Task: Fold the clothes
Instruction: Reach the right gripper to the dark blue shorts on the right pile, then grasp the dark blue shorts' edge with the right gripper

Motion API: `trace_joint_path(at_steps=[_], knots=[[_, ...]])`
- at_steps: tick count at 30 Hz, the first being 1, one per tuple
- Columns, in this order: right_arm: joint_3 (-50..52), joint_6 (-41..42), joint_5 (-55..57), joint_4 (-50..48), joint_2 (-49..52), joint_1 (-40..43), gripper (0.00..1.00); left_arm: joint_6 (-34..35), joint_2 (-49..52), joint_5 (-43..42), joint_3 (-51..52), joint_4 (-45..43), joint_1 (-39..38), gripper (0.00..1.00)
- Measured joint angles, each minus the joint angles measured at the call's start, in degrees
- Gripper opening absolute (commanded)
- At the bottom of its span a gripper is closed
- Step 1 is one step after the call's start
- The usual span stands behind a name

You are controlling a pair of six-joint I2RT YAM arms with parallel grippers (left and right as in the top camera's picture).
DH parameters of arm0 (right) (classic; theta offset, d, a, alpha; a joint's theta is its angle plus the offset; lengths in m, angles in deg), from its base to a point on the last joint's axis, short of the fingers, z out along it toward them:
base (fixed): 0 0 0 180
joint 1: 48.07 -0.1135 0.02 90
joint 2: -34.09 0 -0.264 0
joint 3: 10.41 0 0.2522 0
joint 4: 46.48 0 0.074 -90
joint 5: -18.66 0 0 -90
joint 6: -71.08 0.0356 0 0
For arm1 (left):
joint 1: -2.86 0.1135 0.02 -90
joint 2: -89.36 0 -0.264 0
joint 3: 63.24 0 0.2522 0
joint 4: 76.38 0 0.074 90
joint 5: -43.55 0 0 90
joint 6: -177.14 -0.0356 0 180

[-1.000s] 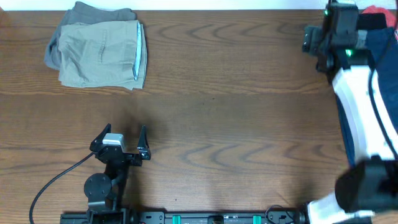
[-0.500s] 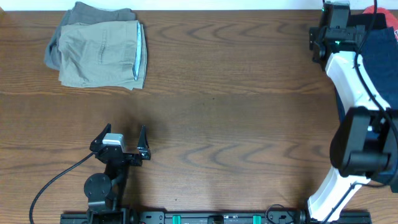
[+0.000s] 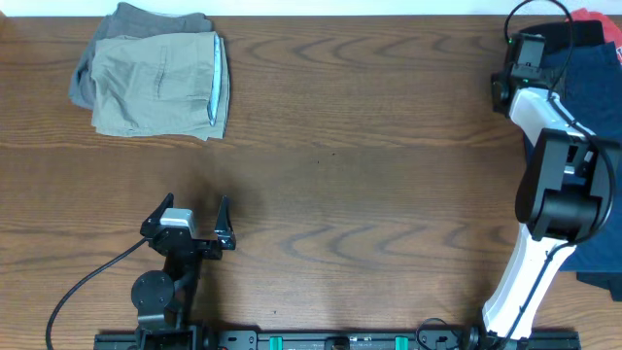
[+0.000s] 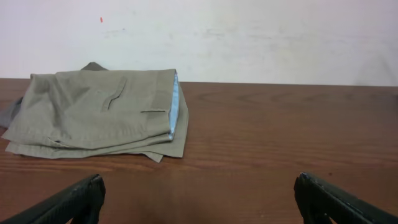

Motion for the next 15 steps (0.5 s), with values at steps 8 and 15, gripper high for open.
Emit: trace_joint_path(at_steps=[8, 15], knots=[[-0.2, -1.5, 0.2, -1.1, 2.1, 1.0, 0.96, 0.0, 0.0, 0.0, 0.0, 0.0, 0.0, 0.98], [-0.2, -1.9, 0.2, -1.4, 2.4, 2.6, 0.85, 0.0, 0.0, 0.0, 0.0, 0.0, 0.0, 0.98]])
